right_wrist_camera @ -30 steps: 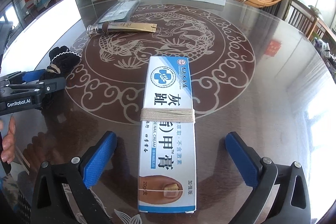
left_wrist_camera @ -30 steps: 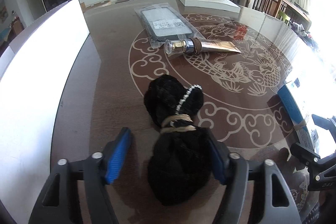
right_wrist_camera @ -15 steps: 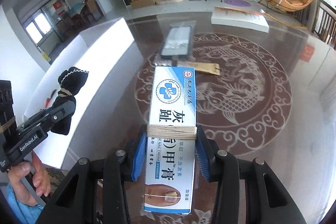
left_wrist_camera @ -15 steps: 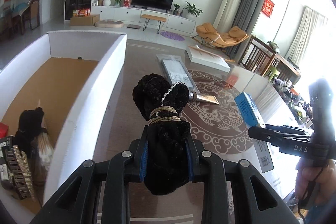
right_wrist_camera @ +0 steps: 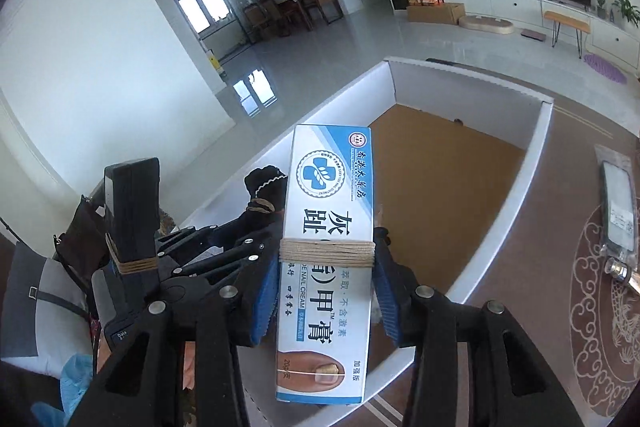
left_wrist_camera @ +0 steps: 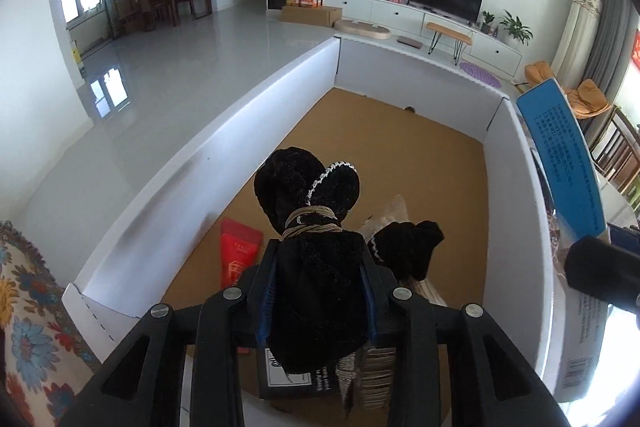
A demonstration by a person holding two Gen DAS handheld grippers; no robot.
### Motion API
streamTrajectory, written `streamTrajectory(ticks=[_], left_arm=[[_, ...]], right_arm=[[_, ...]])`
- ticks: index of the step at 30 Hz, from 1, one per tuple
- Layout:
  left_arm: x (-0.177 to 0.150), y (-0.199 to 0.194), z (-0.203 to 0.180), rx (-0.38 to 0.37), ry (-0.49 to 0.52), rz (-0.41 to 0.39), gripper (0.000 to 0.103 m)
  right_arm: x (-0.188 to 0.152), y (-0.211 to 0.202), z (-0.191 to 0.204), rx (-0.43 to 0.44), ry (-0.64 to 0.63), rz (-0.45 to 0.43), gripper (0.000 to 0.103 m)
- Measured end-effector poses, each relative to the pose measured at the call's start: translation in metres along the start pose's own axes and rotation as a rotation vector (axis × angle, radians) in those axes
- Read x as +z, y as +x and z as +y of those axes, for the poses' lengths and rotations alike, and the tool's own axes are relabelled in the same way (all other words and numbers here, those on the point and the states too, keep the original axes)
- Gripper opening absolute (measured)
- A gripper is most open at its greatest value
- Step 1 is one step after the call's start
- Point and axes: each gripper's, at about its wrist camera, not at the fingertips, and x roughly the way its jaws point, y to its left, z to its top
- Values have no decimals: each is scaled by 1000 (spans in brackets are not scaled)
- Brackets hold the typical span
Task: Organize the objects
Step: 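Carry the pouch and ointment box into the cardboard box and release both, then move both open grippers back over the table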
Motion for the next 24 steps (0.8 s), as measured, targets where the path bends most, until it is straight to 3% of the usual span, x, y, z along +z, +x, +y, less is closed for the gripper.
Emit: streamTrajectory(ticks=[2,4,8,11,13,15,17,20,22,24], left_arm=[[-6,8,4,48,-10,13,65],[-12,6,4,68,-28,-13,73],[-21,-6,-11,30,-47,-77,73],[-28,-26,-42,-31,-25,-134,73],[-33,-41,-73,-102,13,-163,73],[-43,-60,-107,-196,63,-181,75],[-55,-74,-143,-288,126,-187,87],[-81,-86,-199,-387,228,-165,100],[-99,-79,-232,-433,289,-123,100],[-118,-63,-260,-424,337,-75,100]], right_arm=[[-8,14,2,-18,-4,30,64],[-20,9,-4,-16,5,-7,72],[-44,-25,-39,-101,18,-125,86],[-67,-52,-79,-237,25,-210,96],[-89,-63,-111,-357,28,-231,98],[-119,-76,-149,-487,35,-197,98],[-149,-85,-190,-593,68,-133,98],[-194,-110,-239,-690,138,-87,98],[-220,-126,-263,-737,183,-68,98],[-239,-139,-281,-760,232,-64,98]])
